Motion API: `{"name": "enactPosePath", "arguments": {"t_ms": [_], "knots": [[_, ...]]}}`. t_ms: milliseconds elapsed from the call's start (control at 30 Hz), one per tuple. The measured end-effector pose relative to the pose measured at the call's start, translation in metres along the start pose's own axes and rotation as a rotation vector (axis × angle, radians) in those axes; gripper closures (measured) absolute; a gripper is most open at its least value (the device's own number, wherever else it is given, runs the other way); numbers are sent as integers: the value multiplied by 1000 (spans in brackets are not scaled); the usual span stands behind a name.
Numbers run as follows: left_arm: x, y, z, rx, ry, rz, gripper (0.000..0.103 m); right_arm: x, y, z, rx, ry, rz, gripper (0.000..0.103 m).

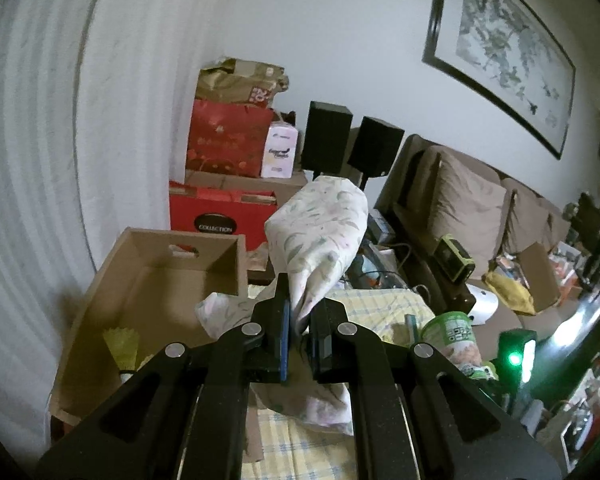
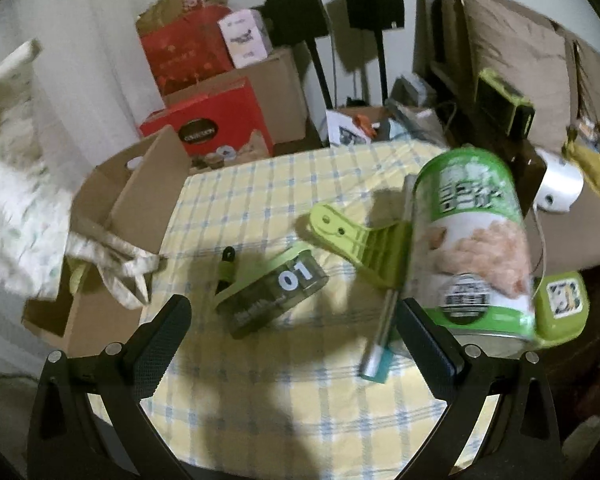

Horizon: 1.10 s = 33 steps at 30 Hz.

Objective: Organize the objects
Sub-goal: 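Grasp the green Health box with the right gripper while the left gripper holds the bag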

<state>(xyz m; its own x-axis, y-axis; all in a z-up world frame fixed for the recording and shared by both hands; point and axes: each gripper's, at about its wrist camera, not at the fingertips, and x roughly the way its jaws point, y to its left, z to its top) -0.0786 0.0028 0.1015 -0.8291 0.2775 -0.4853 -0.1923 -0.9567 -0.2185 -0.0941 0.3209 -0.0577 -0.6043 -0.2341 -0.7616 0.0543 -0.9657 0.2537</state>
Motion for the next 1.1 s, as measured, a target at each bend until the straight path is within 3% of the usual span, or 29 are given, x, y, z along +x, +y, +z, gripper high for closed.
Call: {"name": "enactPosePath", "arguments": {"t_ms": [167,500,667,733,800,1100], "knots": [[5,10,-9,-13,22,1,96,28,2,0,66,52,26,9],[18,20,-20,-24,58,-11,96,62,15,5,100,78,-50,23],[21,23,-24,-26,63,-6,96,69,23,3,97,68,-76,23],[23,25,-24,-27,68,-8,96,71,26,2,94,67,-74,29],[25,26,-25,-32,72,-9,96,70,29,0,101,71,-73,41],[29,27,-27,-34,77,-20,96,74,34,5,153,68,-82,41]]}}
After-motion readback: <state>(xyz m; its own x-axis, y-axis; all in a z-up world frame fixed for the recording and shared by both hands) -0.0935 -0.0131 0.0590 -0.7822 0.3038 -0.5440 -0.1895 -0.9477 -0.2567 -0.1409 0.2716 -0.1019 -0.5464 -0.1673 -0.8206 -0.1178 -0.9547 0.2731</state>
